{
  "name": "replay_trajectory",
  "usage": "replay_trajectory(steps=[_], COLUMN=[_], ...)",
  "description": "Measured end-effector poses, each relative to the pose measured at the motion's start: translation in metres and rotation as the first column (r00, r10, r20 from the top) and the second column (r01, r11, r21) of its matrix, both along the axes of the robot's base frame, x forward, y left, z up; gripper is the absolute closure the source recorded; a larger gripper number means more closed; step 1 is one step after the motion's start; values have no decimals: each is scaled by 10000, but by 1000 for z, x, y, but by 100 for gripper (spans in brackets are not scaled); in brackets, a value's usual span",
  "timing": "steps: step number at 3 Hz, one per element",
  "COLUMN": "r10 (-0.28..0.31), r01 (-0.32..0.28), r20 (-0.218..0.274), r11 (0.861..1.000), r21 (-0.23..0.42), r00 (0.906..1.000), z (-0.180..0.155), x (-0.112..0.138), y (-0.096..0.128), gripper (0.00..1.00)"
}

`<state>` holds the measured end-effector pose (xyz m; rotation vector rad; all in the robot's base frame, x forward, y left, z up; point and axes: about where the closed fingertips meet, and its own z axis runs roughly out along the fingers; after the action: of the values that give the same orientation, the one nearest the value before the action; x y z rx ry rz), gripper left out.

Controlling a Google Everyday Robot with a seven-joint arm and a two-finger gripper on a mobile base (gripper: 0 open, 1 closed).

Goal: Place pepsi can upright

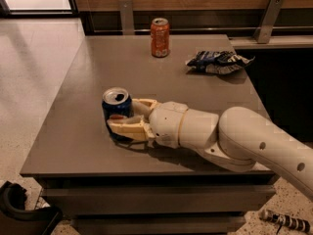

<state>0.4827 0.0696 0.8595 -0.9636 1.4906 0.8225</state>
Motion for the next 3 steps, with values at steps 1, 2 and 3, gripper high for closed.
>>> replay_trajectory(steps=[1,2,3], r10=[-72,-71,-44], r01=[72,71,45], r20=[-73,-72,-65], r11=[10000,10000,10000], r21=[13,12,7], r00=[9999,9999,10000], z=[-2,-2,-2], x=[-1,-1,-2], y=[-2,-2,-1], gripper=[86,62,39])
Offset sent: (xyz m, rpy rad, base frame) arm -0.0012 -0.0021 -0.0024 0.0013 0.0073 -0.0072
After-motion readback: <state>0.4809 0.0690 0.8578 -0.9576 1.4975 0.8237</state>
